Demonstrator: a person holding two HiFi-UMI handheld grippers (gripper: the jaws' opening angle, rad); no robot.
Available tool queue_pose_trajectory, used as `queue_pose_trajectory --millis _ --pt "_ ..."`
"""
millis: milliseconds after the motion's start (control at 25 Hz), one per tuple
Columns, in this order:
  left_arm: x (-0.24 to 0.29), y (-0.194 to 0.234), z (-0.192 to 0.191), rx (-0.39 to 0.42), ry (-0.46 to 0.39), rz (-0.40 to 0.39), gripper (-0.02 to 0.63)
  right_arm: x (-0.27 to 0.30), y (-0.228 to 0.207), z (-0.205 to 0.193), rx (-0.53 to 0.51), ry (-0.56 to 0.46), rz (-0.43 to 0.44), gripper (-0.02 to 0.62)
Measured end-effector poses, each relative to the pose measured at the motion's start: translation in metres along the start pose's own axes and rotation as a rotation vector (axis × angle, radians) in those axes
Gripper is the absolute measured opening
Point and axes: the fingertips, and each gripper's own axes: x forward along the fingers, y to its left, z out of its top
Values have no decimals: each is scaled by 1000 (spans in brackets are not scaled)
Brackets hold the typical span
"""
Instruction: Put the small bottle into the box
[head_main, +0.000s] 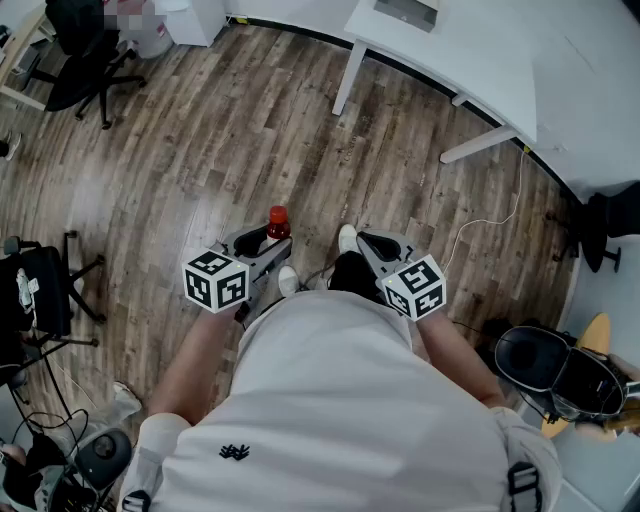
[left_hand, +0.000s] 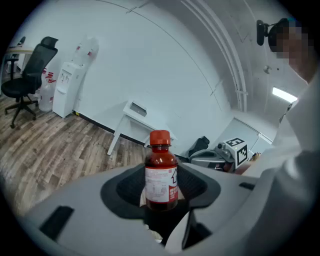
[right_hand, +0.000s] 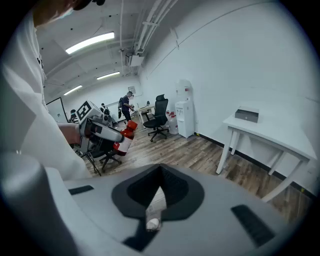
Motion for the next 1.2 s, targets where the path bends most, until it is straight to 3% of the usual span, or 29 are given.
queue_pose_trajectory --millis 240,560,760,920,1200 --pt "32 7 30 0 -14 7 202 14 -36 4 32 1 9 5" --pt "79 36 91 -10 30 45 202 55 -110 65 28 -89 60 5" --pt "134 49 149 3 52 34 202 61 -171 87 43 -130 48 9" --pt "178 53 192 46 57 10 201 63 -208 89 74 -117 33 61" --pt "240 65 240 37 124 -68 201 69 -262 103 174 -147 -50 31"
